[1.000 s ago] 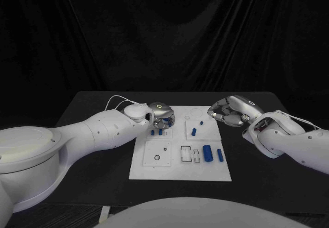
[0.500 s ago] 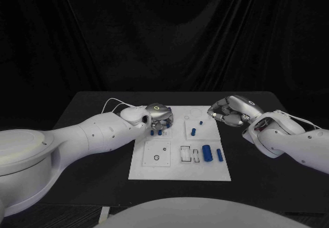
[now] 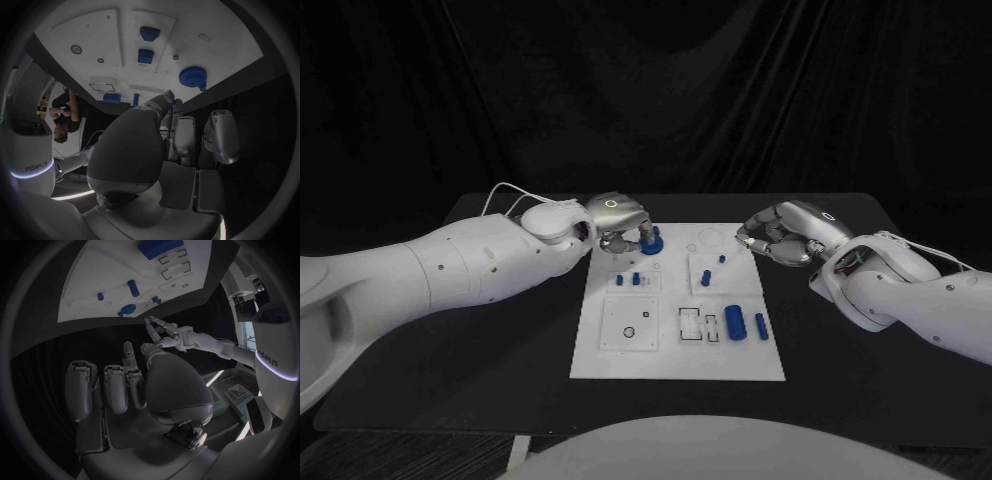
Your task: Assemble the parts on the task board
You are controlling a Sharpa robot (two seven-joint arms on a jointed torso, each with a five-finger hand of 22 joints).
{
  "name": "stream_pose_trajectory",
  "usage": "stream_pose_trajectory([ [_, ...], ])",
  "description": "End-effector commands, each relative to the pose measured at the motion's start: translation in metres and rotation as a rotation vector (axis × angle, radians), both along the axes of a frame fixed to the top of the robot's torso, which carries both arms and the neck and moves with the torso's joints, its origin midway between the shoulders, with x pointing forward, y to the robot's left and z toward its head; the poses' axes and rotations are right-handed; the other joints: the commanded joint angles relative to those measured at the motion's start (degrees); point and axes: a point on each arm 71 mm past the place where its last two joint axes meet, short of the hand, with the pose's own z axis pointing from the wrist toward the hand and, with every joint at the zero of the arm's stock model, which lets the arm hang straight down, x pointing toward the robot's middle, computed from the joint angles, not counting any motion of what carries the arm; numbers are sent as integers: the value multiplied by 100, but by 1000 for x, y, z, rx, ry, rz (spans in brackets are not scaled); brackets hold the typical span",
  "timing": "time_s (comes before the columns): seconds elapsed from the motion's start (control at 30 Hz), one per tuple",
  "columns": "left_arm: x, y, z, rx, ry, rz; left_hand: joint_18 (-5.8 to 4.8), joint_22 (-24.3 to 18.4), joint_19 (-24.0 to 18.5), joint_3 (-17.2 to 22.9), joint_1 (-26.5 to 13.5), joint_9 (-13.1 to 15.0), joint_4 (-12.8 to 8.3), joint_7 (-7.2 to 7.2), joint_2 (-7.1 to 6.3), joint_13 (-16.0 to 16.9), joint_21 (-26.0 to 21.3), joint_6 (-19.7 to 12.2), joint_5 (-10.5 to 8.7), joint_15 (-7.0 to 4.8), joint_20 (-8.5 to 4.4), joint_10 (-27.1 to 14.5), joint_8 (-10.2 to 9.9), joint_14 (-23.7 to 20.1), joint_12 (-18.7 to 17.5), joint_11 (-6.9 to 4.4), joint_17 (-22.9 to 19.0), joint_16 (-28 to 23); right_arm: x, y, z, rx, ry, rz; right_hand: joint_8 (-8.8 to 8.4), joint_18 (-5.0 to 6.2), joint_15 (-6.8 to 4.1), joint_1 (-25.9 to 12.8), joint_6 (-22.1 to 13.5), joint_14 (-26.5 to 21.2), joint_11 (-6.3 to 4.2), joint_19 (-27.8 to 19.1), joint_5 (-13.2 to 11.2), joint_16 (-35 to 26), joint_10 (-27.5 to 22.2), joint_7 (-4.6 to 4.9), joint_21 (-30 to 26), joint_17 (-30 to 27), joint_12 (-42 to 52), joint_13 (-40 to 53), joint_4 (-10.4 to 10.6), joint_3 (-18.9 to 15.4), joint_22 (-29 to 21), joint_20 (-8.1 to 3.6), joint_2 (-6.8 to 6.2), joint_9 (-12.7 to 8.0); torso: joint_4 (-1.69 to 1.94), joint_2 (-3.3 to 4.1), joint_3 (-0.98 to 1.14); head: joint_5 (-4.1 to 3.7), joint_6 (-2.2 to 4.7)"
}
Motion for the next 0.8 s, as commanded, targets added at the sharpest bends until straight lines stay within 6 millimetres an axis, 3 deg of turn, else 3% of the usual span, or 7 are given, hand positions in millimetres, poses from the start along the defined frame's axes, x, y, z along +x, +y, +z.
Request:
stream_pose_trajectory([
  [0.03, -1, 0, 2, 13, 19, -12, 74, 935, -40, -5, -40, -6, 27, 6, -5, -11, -39, -31, -29, 13, -4, -19, -30, -37, -25, 2, -5, -24, 0, -1, -2, -8, 16, -12, -27, 47, 34, 35, 41, 444, 27, 294, 23, -7, 601, 18, -13, 633, 20, 1507, 25, 25, 1259, 22, -22, -4, -4, 4, 2, 27, 1],
  [0.27, 1, 7, -3, 44, 50, 5, 73, 937, -39, 2, -50, -17, 41, 21, -16, -37, -40, -30, -88, 12, -2, -21, -42, -50, -56, 20, -33, -34, 1, 1, -3, -11, 21, -10, -27, 48, 34, 37, 45, 442, 27, 292, 22, -10, 601, 17, -18, 625, 20, 1507, 26, 27, 1257, 22, -21, -3, -9, 8, 4, 42, 1],
  [0.57, -1, 14, -21, 74, 102, 23, 89, 914, -83, -10, -91, -34, 66, 16, -72, -73, -131, -39, -83, 21, 2, -46, -58, -100, -104, 20, -123, -84, 2, 2, -4, -14, 26, -8, -29, 51, 33, 47, 49, 439, 25, 288, 24, -17, 601, 14, -28, 611, 20, 1507, 20, 34, 1254, 21, -18, -3, 3, 34, -10, 42, 1],
  [0.8, -1, 17, -29, 80, 110, 42, 98, 902, -107, 2, -90, -41, 70, 17, -80, -92, -180, -40, -64, 24, 5, -65, -61, -134, -131, 20, -184, -118, 2, 2, -4, -15, 29, -7, -28, 54, 33, 51, 51, 437, 24, 283, 26, -21, 601, 13, -39, 601, 20, 1507, 18, 36, 1250, 21, -18, -3, -3, 26, -1, 61, 1],
])
